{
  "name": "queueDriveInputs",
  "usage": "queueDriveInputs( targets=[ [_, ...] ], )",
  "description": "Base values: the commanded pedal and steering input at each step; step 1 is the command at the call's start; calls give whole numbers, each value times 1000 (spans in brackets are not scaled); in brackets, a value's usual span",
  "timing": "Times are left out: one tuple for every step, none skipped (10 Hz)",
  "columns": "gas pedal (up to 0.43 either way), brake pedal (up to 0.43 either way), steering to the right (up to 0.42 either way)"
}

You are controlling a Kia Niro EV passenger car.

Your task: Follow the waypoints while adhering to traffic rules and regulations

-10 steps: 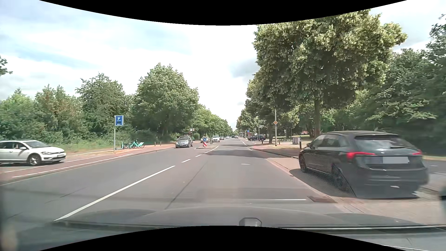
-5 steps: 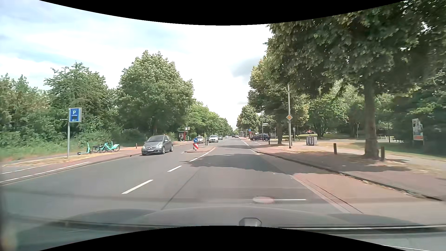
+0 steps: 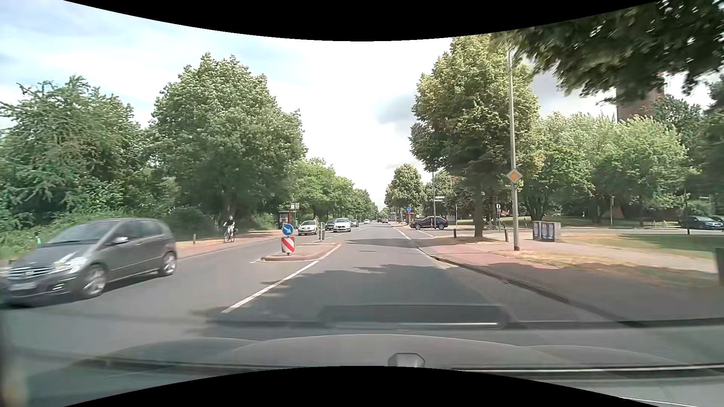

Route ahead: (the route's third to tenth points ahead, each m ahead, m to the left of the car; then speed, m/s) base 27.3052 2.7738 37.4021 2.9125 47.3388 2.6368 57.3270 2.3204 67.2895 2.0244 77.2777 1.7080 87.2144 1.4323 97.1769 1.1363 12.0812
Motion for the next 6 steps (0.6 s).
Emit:
queueDriveInputs(
  targets=[
    [157,18,-2],
    [157,12,-2],
    [157,18,-2],
    [157,12,-2],
    [157,18,-2],
    [150,12,-1]
  ],
)
